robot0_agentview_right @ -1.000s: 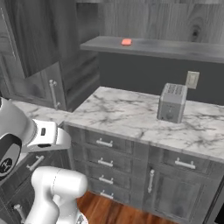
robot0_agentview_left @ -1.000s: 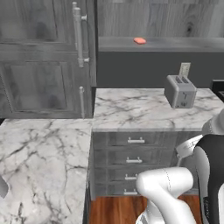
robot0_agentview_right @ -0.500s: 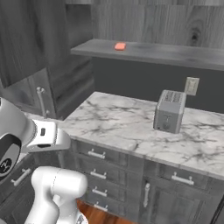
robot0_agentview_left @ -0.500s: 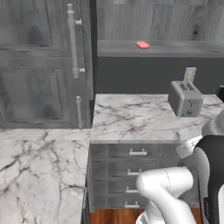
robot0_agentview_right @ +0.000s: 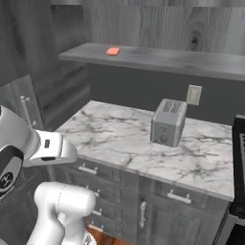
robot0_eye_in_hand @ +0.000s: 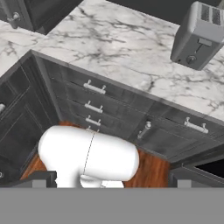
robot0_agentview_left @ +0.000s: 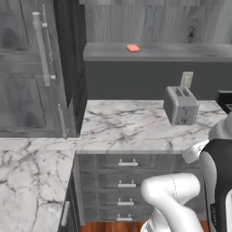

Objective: Locate and retrieve the bar soap and sponge from the cabinet. Place them next to the sink.

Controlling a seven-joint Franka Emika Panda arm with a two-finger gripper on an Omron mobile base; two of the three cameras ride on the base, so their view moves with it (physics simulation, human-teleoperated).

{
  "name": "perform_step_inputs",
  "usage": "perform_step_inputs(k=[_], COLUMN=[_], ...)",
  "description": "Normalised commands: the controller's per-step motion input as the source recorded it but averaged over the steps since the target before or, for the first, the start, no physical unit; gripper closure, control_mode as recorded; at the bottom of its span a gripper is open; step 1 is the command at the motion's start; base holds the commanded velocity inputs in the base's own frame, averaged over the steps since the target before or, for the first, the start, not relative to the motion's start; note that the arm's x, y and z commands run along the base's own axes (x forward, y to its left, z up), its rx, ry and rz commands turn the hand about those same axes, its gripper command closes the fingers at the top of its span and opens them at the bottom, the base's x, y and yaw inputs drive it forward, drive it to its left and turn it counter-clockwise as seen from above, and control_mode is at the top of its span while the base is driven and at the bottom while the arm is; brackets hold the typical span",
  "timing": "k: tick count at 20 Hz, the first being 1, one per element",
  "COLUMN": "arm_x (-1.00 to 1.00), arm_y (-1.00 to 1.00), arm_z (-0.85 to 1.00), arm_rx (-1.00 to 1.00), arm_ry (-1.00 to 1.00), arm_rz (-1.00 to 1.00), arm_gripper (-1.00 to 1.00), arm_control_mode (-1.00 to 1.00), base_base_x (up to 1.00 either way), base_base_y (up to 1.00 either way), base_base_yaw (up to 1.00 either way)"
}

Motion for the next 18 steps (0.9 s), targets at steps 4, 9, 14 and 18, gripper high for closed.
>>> perform_step_inputs(k=[4,9,14,18], arm_x=[0.00,0.00,0.00,0.00], arm_y=[0.00,0.00,0.00,0.00], arm_z=[0.00,0.00,0.00,0.00], arm_rx=[0.00,0.00,0.00,0.00], arm_ry=[0.00,0.00,0.00,0.00], arm_rz=[0.00,0.00,0.00,0.00], arm_gripper=[-1.00,-1.00,-1.00,-1.00], arm_control_mode=[1.00,1.00,1.00,1.00], base_base_x=[0.00,0.00,0.02,0.18], base_base_y=[-0.53,-0.16,0.21,0.33], base_base_yaw=[0.02,0.00,-0.01,-0.01])
